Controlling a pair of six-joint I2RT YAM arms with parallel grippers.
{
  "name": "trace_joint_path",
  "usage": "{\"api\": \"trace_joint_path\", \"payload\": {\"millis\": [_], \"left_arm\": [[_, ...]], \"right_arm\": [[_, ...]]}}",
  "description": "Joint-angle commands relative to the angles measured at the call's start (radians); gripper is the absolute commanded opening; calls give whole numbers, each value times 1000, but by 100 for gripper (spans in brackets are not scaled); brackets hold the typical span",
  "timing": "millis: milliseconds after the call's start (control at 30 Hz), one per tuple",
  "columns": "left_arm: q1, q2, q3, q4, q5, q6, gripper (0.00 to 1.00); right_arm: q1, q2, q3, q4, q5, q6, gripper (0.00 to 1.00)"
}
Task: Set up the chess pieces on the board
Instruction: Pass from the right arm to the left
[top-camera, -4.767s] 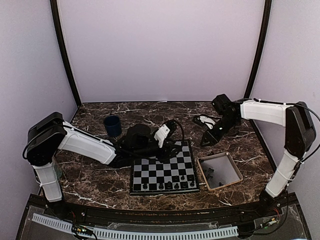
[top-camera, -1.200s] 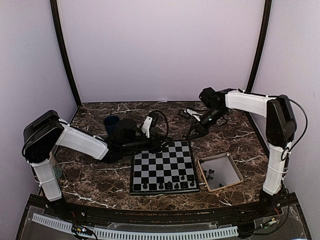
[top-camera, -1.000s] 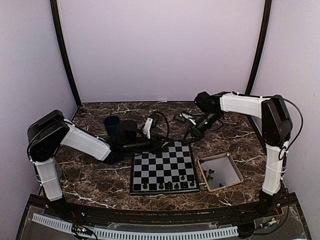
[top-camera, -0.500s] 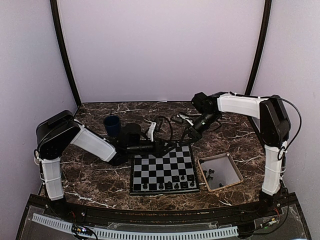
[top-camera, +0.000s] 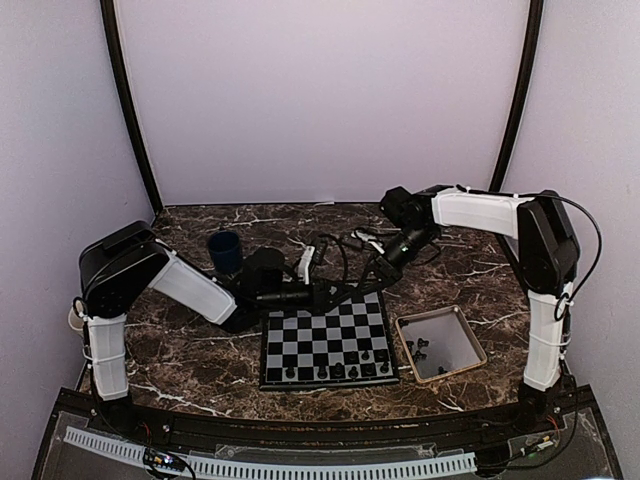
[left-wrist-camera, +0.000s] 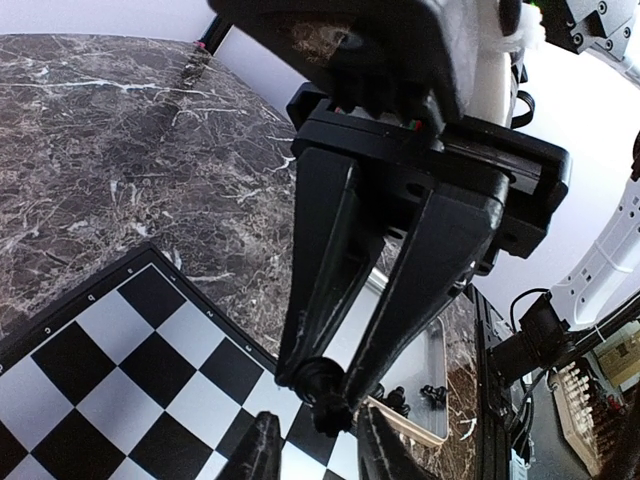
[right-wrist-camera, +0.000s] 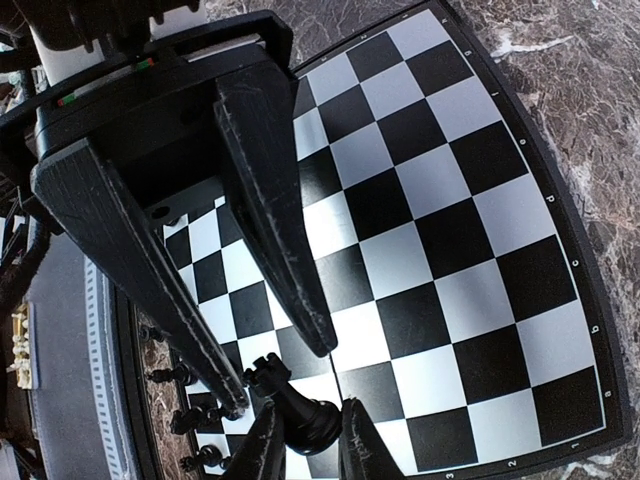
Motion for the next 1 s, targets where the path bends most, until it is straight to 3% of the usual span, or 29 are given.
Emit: {"api": "trace_joint_path", "payload": {"millis": [0,233,533,767,900,933,967], "left_arm": [[-1,1,21,46,19,-3,28],[-1,7,18,70,21,-12,27],[0,8,8,91,33,-17,18],[19,-49,-31,41,37,17,17],[26,-122,-50,-86,36,86,17],[25,-143,-48,-150,37,108,17],[26,-166,-48,-198,40,133,17]], "right_arm": [[18,10,21,-13,5,-5,19],[33,11,20,-14,19,-6,19],[34,3,22,-19,18,-10,20],[26,-98,-33,-40,50,-72,36],[0,-205,-93,-18,87,-79,51],[-11,-227,-109,-5,93,-76,59],[-23,-253,-129,14,96,-68,94]]}}
